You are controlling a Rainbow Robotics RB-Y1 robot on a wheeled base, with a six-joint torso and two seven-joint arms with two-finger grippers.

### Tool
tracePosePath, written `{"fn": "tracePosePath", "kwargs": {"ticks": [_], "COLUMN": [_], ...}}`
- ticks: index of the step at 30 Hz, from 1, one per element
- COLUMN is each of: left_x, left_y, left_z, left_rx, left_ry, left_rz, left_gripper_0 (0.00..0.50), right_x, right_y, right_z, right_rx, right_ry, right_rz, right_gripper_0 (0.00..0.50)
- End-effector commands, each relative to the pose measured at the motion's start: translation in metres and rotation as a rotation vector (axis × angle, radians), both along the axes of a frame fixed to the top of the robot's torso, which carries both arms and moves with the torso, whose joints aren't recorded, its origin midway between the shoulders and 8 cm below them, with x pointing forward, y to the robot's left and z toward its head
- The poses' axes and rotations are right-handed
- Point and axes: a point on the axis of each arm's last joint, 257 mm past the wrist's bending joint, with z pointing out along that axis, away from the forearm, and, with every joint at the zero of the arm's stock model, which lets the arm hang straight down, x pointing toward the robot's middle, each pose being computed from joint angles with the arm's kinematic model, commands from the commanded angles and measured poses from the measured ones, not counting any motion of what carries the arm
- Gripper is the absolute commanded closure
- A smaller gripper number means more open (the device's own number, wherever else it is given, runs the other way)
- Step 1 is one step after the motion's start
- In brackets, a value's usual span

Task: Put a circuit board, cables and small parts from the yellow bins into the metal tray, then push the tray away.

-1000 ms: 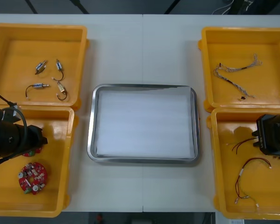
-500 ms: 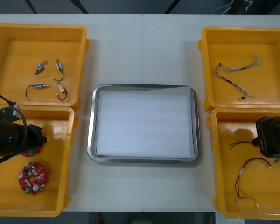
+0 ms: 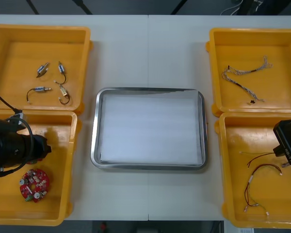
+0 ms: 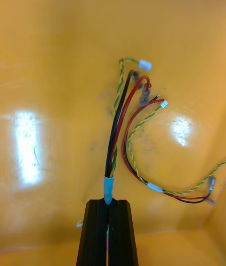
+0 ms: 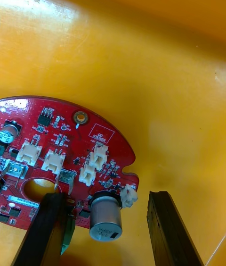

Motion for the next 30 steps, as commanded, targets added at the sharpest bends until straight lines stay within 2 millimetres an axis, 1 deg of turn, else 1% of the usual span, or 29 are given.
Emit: {"fn": "tracePosePath", "kwargs": {"ticks": [1, 2, 3, 4, 5, 6, 7, 8, 13, 17, 19, 22, 24, 27, 30], "left_x": [-0.006, -0.006, -0.006, -0.006, -0.006, -0.006, -0.005, -0.005, -0.004, 0.0, 0.001, 0.004, 0.005, 0.004, 0.002], "left_y": [-0.011, -0.011, -0.01, -0.012, -0.011, -0.012, -0.011, -0.01, -0.01, -0.011, -0.01, -0.008, -0.004, -0.002, 0.0], "left_z": [-0.007, -0.007, -0.008, -0.007, -0.008, -0.007, -0.007, -0.007, -0.006, -0.001, 0.002, 0.012, 0.023, 0.034, 0.052], "left_rx": [-0.008, -0.008, -0.007, -0.007, -0.007, -0.006, -0.004, -0.002, 0.004, 0.017, 0.024, 0.047, 0.084, 0.116, 0.139], "left_ry": [0.01, 0.009, 0.01, 0.008, 0.009, 0.007, 0.006, 0.007, 0.001, -0.016, -0.02, -0.029, -0.028, -0.023, -0.024], "left_rz": [-0.026, -0.026, -0.026, -0.03, -0.029, -0.031, -0.033, -0.031, -0.038, -0.052, -0.057, -0.071, -0.084, -0.095, -0.097], "left_gripper_0": [0.062, 0.118, 0.157, 0.242, 0.353, 0.403, 0.474, 0.5, 0.5, 0.5, 0.5, 0.5, 0.5, 0.5, 0.5], "right_x": [0.014, 0.014, 0.014, 0.015, 0.015, 0.015, 0.015, 0.014, 0.012, 0.009, 0.007, 0.004, 0.002, -0.001, -0.005], "right_y": [-0.009, -0.008, -0.008, -0.007, -0.006, -0.006, -0.005, -0.003, 0.004, 0.012, 0.015, 0.02, 0.023, 0.026, 0.029], "right_z": [0.049, 0.053, 0.056, 0.06, 0.063, 0.065, 0.068, 0.071, 0.086, 0.099, 0.103, 0.108, 0.112, 0.114, 0.116], "right_rx": [-0.089, -0.097, -0.104, -0.117, -0.128, -0.136, -0.152, -0.163, -0.2, -0.23, -0.244, -0.284, -0.321, -0.348, -0.395], "right_ry": [-0.111, -0.123, -0.13, -0.14, -0.145, -0.15, -0.156, -0.162, -0.187, -0.215, -0.221, -0.229, -0.235, -0.238, -0.234], "right_rz": [0.176, 0.204, 0.219, 0.25, 0.283, 0.298, 0.335, 0.375, 0.522, 0.661, 0.71, 0.816, 0.9, 0.968, 1.072], "right_gripper_0": [0.5, 0.5, 0.5, 0.5, 0.5, 0.5, 0.5, 0.5, 0.5, 0.5, 0.5, 0.5, 0.5, 0.5, 0.5]}}
